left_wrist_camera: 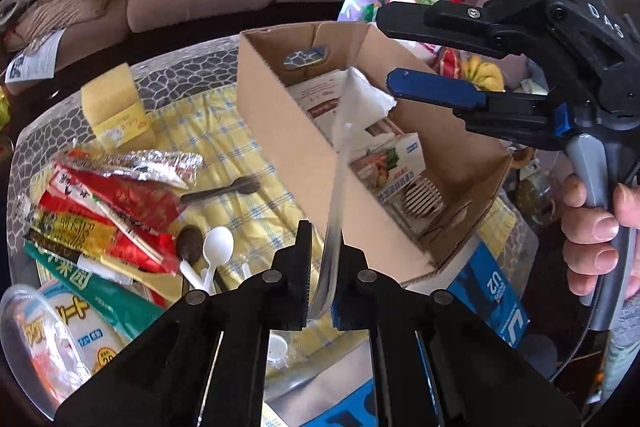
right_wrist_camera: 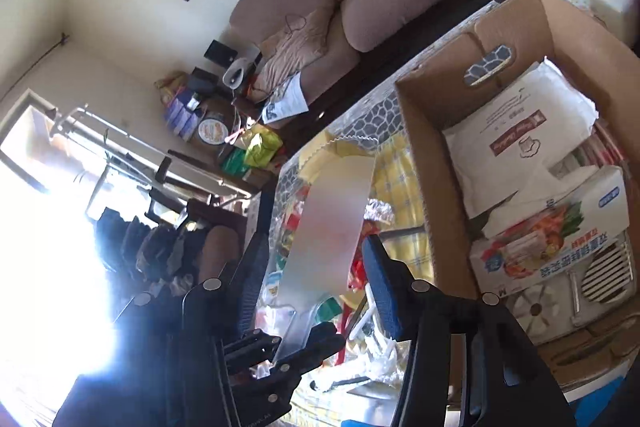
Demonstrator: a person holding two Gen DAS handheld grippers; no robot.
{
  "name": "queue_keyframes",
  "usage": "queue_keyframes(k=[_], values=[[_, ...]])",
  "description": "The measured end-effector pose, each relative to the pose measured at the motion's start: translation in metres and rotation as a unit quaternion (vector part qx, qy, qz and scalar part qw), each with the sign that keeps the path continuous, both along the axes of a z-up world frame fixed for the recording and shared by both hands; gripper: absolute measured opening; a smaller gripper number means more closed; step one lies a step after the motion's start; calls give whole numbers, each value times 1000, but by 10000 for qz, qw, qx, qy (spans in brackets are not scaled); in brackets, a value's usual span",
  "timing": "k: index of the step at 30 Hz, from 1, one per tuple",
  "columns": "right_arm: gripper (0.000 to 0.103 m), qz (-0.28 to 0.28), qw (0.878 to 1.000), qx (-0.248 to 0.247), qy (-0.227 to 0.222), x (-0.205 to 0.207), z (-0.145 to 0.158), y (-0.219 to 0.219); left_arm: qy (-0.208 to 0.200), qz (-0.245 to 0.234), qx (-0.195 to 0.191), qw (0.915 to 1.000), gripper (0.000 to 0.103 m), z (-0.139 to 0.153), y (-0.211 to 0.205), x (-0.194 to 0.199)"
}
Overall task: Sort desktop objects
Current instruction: 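Carry the clear plastic sheet with both tools over the cardboard box, then open both tools to drop the clear sheet into the box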
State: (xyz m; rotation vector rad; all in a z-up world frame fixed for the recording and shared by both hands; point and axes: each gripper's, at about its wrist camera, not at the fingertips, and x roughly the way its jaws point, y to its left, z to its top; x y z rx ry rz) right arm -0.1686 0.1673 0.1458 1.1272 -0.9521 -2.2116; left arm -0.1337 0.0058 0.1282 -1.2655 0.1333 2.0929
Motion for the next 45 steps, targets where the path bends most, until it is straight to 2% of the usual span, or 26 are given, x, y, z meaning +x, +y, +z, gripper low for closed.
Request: queue_keyframes(k=[4, 5, 8, 12, 14, 16, 19, 25, 31, 37, 41, 45], values=[[51, -429, 9989, -199, -47, -33, -2, 49, 39, -478, -212, 9986, 4, 9, 53, -47], [51, -498, 9984, -252, -101, -42, -6, 59, 87, -545, -364, 9978, 4, 8, 65, -56], [51, -600, 9977, -196, -237, -63, -19, 81, -63, -594, -681, 9959, 4, -9, 95, -84], [51, -563, 9978, 43, -341, -75, -36, 99, 7, -658, -646, 9957, 4, -21, 111, -103], [51, -648, 9969, -30, -454, -81, -46, 107, 182, -758, -734, 9942, 4, -24, 118, -108], [51, -763, 9952, -224, -564, -89, -55, 115, 436, -969, -1007, 9892, 4, -28, 129, -108], [54, -857, 9939, -338, -602, -105, -57, 121, 744, -1337, -1371, 9787, 4, -34, 145, -107], [56, -813, 9941, 354, -626, -140, -53, 120, 854, -1702, -1563, 9692, 4, -48, 171, -133], [56, -883, 9921, 300, -842, -160, -80, 124, 853, -2015, -1944, 9562, 4, -66, 194, -167], [56, -1041, 9893, 237, -998, -174, -100, 131, 891, -2345, -2240, 9418, 5, -83, 198, -178], [56, -1104, 9879, 271, -1057, -179, -108, 133, 867, -2318, -2249, 9424, 6, -91, 200, -187], [56, -1136, 9862, 331, -1156, -181, -116, 132, 960, -2072, -2359, 9446, 11, -96, 201, -198]])
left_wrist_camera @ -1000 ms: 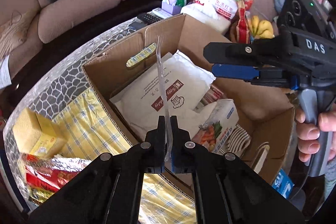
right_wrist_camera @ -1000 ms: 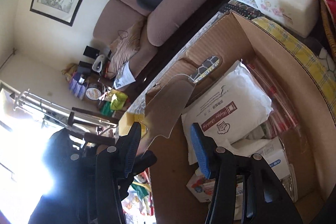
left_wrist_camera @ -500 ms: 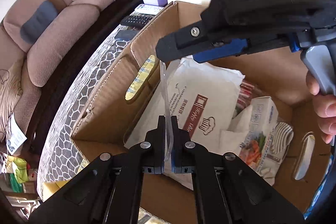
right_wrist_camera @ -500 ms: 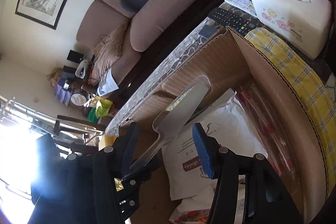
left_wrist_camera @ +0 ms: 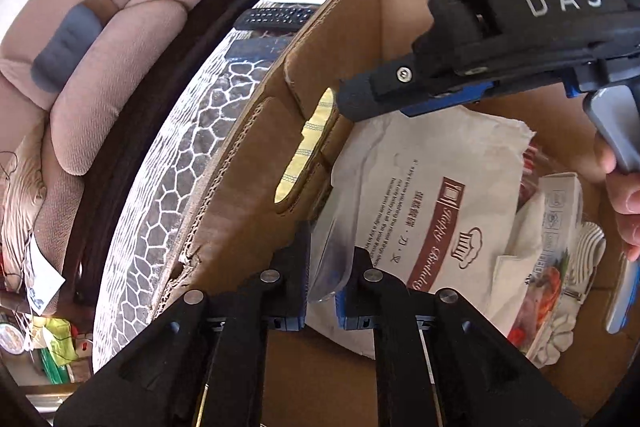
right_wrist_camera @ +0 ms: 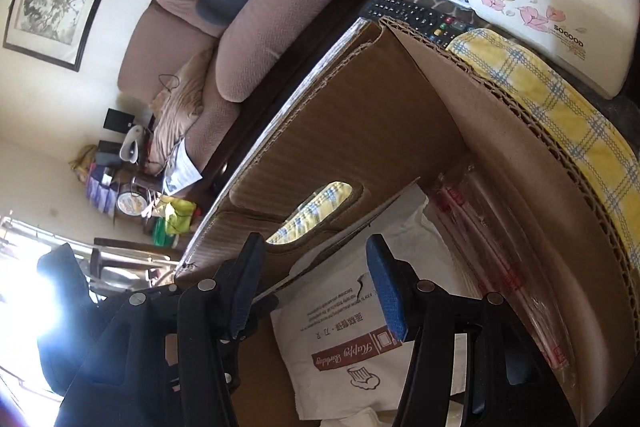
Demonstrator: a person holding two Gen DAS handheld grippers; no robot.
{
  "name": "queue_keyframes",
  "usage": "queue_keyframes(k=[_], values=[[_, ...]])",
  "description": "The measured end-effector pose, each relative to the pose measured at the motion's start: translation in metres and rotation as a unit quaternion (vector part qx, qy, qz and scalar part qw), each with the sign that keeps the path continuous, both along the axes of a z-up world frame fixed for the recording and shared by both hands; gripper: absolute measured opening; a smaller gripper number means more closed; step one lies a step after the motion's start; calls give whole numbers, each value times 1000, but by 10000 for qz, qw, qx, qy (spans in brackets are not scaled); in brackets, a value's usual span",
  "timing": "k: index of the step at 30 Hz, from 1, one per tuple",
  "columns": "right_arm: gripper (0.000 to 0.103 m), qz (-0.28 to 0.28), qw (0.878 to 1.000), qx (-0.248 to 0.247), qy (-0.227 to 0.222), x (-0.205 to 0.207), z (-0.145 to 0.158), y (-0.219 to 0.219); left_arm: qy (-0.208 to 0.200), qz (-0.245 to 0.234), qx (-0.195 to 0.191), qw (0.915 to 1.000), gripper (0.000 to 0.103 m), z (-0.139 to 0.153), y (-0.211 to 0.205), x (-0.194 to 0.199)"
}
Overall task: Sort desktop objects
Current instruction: 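Open both tools to drop the clear sheet into the box, then move both tools back from the box over the table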
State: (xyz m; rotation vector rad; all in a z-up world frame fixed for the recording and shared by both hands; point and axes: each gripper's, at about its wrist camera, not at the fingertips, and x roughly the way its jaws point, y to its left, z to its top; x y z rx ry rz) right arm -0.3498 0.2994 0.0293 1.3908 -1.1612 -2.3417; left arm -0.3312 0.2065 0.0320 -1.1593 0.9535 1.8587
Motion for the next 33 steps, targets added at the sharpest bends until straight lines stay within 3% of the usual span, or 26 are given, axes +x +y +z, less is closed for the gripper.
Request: queue_keyframes(k=[2, 4, 5, 10, 16, 24, 27, 29, 33], values=[[56, 26, 10000, 15, -7, -1, -2, -1, -7, 20, 5, 10000, 19, 2, -4, -1], [56, 17, 10000, 33, -11, -3, -4, -2, 36, 36, 35, 10000, 41, 9, -10, -1], [56, 13, 10000, 24, -16, -4, -5, -2, 50, 71, 73, 9999, 44, 13, -14, -1], [56, 40, 10000, -1, -3, -6, -4, -9, -118, 297, 524, 9981, 44, 41, -34, -5], [56, 73, 10000, 26, 34, 3, 9, -16, -104, 468, 648, 9967, 44, 57, -46, 8], [75, 448, 9944, 948, 121, 46, 46, -27, -324, 667, 1002, 9922, 54, 74, -74, 56], [93, 672, 9904, 1195, 181, 64, 60, -33, -704, 748, 1305, 9861, 70, 78, -87, 74], [102, 861, 9894, 1151, 228, 76, 69, -33, -792, 827, 1359, 9841, 72, 81, -94, 87], [103, 1173, 9836, 1353, 215, 103, 88, -33, -943, 1030, 1627, 9767, 87, 92, -111, 115]])
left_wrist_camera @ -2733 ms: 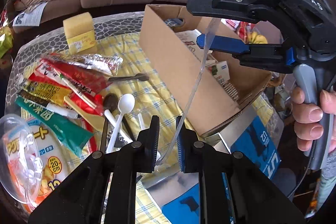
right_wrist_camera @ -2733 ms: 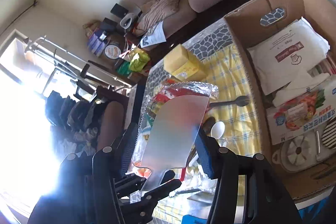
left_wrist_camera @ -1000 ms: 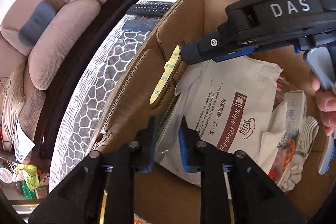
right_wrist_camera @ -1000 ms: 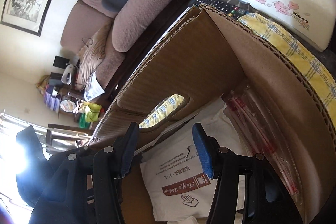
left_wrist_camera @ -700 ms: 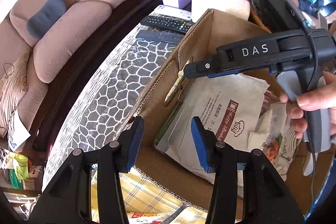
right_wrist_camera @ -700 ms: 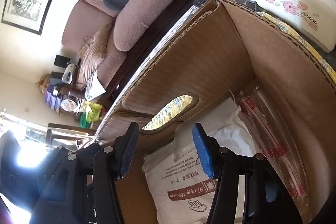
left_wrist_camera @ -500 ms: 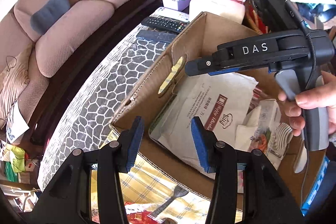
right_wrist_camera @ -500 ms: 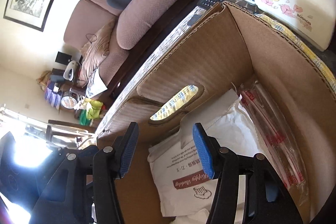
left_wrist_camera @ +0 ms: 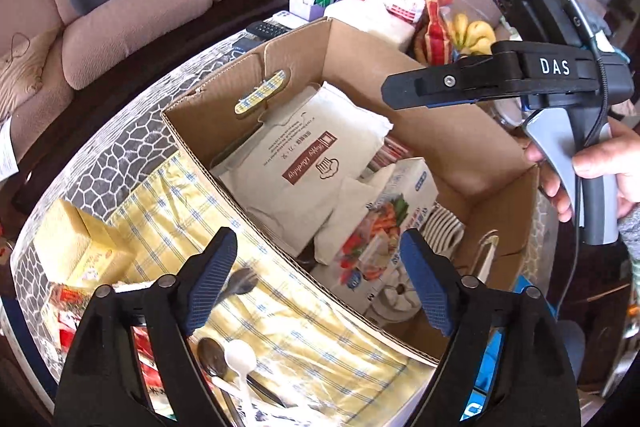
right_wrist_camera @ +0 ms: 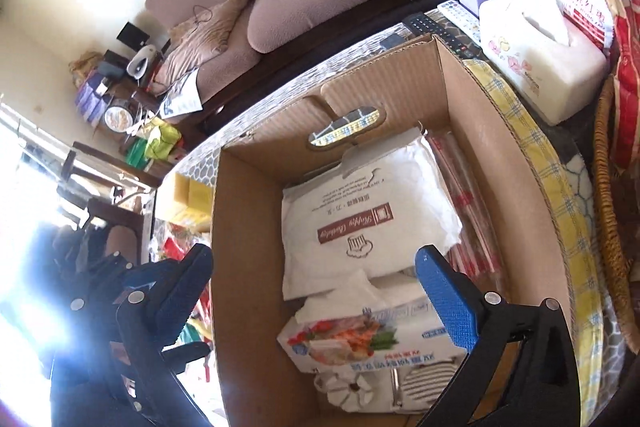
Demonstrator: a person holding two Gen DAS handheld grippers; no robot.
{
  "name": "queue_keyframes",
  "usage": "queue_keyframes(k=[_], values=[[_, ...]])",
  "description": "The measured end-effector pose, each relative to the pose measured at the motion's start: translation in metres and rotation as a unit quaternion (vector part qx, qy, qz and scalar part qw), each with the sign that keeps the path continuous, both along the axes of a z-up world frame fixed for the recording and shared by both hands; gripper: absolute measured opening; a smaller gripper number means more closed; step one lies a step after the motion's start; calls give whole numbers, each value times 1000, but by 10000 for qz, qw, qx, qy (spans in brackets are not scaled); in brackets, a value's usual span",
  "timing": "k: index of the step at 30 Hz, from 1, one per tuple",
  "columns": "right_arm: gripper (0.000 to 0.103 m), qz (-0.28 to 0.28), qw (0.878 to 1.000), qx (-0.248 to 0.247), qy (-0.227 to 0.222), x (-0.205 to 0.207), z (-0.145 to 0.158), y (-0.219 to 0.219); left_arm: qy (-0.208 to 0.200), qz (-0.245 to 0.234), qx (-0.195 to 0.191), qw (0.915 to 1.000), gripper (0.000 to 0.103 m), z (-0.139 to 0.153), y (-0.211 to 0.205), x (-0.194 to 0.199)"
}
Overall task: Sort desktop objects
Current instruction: 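Move both tools back from the box over the table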
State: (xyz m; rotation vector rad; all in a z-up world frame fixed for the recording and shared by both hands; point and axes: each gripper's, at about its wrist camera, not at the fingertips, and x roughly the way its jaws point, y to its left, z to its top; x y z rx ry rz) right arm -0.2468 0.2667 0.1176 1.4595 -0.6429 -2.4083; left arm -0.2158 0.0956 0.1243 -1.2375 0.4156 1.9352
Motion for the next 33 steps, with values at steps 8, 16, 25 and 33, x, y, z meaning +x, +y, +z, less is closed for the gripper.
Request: queue_keyframes(k=[8, 16, 25, 33], values=[[103, 105, 9992, 335, 181, 64, 31, -11, -9, 590, 332, 9977, 102, 24, -37, 59], [103, 317, 9968, 614, 390, 125, 46, -59, 304, 1076, 272, 9934, 103, 45, -83, 118], [103, 528, 9897, 1088, 764, 180, 54, -113, 684, 1969, 343, 9774, 103, 60, -163, 170], [103, 524, 9839, 1415, 955, 214, 41, -129, 743, 2268, 435, 9701, 103, 53, -189, 198]])
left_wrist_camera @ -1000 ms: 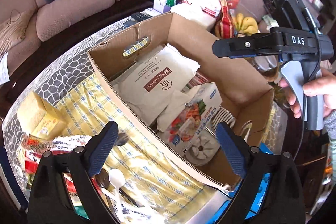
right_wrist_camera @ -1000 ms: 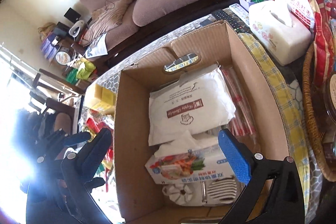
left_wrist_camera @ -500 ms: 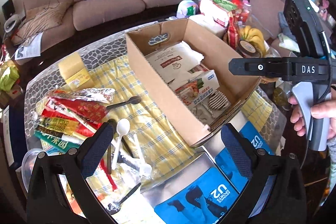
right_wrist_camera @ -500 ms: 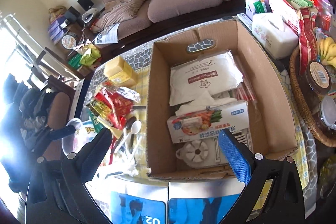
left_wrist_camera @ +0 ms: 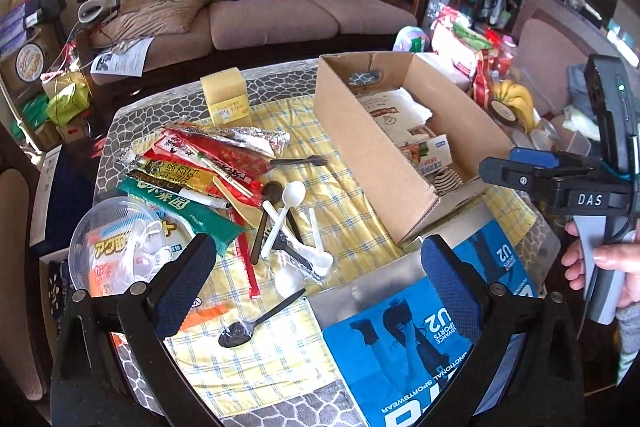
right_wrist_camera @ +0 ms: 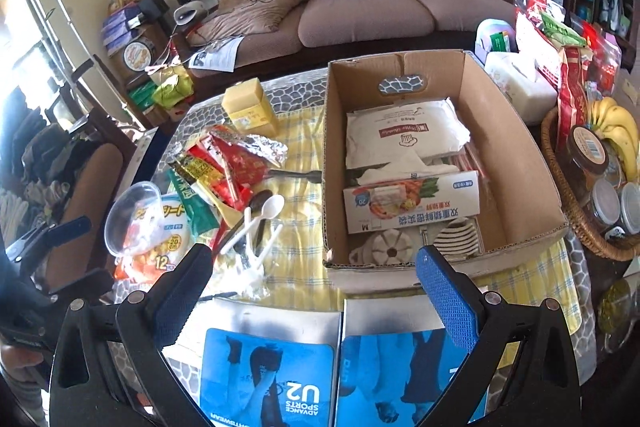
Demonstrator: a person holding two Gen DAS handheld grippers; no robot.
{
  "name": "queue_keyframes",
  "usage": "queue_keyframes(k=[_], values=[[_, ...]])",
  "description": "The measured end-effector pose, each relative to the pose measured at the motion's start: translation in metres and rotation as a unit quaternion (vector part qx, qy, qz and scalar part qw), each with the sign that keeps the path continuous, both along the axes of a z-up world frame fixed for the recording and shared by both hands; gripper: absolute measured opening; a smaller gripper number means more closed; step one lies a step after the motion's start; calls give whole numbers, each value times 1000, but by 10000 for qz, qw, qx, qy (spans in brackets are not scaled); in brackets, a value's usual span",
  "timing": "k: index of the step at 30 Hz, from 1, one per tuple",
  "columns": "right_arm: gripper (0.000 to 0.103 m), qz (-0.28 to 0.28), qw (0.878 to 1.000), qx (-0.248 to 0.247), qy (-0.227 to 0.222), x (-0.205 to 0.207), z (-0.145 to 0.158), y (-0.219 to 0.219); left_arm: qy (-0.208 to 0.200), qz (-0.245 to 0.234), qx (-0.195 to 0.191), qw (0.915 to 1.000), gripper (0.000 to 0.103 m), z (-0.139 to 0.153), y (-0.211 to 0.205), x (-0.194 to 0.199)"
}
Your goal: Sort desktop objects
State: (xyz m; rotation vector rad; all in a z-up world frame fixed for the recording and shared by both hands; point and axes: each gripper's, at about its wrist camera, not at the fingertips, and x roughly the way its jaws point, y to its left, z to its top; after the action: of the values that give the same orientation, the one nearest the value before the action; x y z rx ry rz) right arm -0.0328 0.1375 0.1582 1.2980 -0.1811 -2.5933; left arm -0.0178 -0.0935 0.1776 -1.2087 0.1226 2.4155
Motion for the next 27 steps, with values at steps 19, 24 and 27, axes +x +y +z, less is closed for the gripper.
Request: queue_keyframes(k=[19, 24, 27], values=[[103, 2, 9919, 1147, 543, 31, -102, 33, -316, 1199, 230, 9920, 103, -121, 74, 36], [103, 61, 9922, 1174, 418, 23, -130, 38, -333, 1431, -23, 9891, 103, -146, 89, 34], [103, 75, 9924, 1183, 324, 19, -144, 41, -313, 1514, -180, 9878, 103, -158, 95, 30]])
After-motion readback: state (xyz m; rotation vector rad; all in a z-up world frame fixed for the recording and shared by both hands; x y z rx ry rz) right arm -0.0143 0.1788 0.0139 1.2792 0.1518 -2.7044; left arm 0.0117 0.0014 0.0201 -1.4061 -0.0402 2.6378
